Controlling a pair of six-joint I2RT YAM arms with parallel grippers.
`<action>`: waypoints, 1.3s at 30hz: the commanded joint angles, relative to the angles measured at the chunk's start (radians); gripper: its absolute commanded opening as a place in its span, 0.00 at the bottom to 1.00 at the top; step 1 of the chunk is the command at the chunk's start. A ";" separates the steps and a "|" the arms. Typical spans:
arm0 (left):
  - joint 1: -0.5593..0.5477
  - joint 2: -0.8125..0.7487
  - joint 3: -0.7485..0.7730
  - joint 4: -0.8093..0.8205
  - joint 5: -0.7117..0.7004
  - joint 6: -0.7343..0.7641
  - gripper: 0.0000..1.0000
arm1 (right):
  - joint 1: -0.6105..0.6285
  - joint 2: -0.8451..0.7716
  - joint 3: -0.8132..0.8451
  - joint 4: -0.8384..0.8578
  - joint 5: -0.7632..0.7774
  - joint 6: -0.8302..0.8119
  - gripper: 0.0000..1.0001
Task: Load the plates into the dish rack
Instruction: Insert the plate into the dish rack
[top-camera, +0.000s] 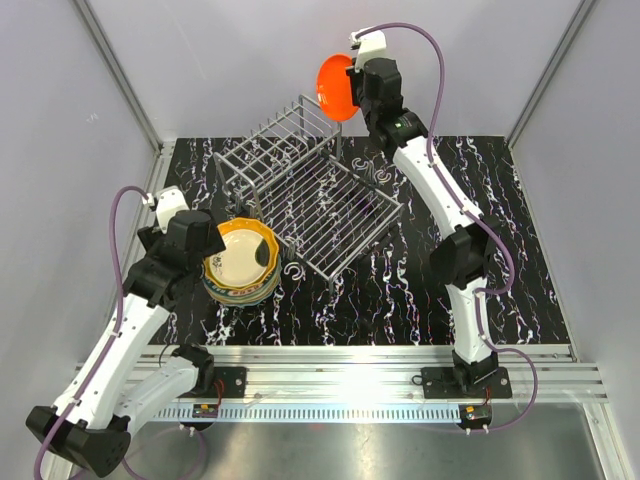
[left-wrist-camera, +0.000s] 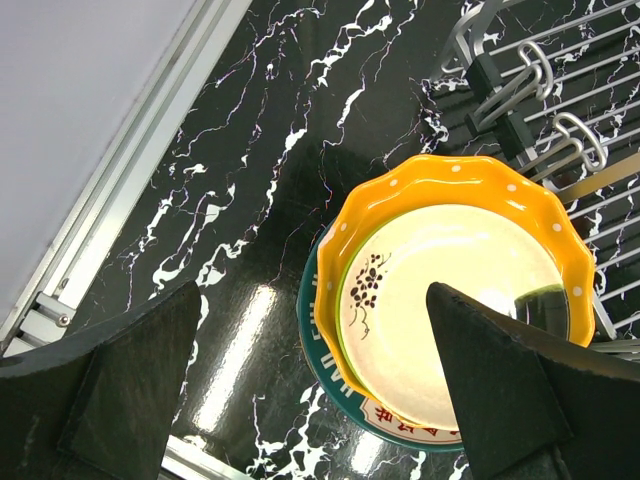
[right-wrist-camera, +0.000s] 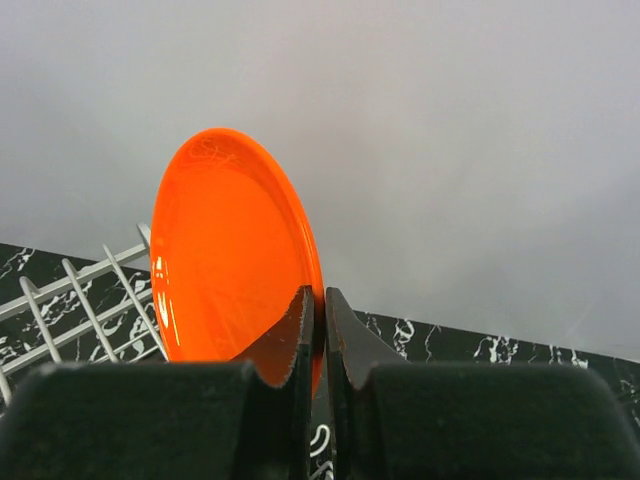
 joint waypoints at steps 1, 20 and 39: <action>-0.005 0.005 0.028 0.032 -0.032 0.007 0.99 | -0.006 -0.006 0.028 0.106 0.017 -0.080 0.00; -0.005 0.012 0.028 0.032 -0.030 0.007 0.99 | -0.001 -0.073 -0.222 0.311 -0.035 -0.256 0.00; -0.008 0.015 0.029 0.033 -0.027 0.010 0.99 | 0.069 -0.008 -0.222 0.365 -0.078 -0.357 0.00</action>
